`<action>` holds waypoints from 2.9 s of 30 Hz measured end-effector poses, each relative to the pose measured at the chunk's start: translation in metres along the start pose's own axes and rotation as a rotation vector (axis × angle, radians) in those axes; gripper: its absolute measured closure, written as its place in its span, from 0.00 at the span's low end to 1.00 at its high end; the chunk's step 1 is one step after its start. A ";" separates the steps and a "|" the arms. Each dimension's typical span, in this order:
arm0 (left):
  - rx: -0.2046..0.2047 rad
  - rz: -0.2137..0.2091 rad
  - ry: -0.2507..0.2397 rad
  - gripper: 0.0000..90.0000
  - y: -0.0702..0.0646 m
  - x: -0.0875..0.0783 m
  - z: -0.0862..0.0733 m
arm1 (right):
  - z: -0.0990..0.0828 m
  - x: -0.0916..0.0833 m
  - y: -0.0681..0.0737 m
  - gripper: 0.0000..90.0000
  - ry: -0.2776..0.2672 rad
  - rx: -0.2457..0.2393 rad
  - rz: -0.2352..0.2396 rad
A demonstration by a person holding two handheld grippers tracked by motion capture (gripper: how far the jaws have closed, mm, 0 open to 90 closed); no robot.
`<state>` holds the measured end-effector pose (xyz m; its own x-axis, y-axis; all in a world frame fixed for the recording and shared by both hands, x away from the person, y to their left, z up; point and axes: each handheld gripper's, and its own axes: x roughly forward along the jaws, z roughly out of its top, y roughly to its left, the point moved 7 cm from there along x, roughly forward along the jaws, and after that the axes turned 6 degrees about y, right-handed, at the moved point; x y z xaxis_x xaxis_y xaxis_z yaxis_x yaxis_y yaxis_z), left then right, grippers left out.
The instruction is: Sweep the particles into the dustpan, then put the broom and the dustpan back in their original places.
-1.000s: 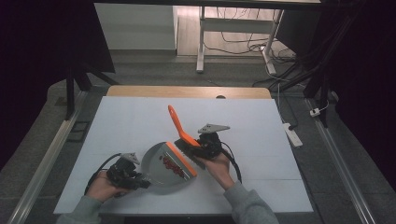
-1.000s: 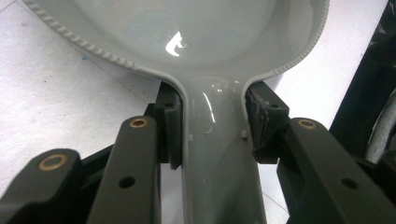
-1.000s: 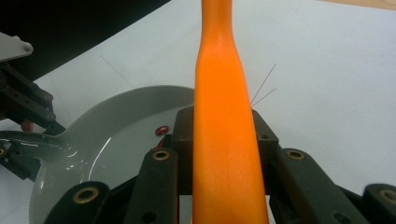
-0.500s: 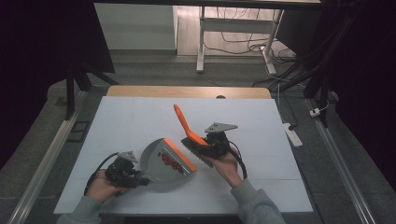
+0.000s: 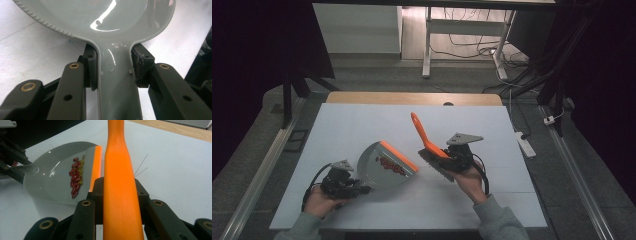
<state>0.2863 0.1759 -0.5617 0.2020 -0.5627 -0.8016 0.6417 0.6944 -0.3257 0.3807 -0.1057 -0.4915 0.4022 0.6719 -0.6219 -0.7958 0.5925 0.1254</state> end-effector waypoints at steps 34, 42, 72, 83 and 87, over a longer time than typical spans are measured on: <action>-0.227 0.107 -0.173 0.69 0.016 -0.023 -0.016 | -0.044 -0.050 -0.038 0.79 -0.005 0.094 -0.072; -0.285 0.158 -0.176 0.68 0.017 -0.018 -0.021 | -0.056 -0.059 -0.051 0.79 0.006 0.124 -0.094; -0.480 0.278 -0.179 0.68 0.032 -0.007 -0.037 | -0.080 -0.062 -0.044 0.79 0.045 0.207 -0.080; -0.491 0.276 -0.177 0.68 0.034 -0.006 -0.037 | -0.098 -0.052 -0.059 0.79 0.110 0.287 -0.094; -0.494 0.277 -0.176 0.68 0.035 -0.005 -0.037 | -0.100 -0.051 -0.066 0.79 0.132 0.267 -0.132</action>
<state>0.2807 0.2200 -0.5874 0.4596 -0.3667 -0.8089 0.1351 0.9290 -0.3445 0.3668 -0.2237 -0.5454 0.4183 0.5285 -0.7387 -0.5865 0.7782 0.2247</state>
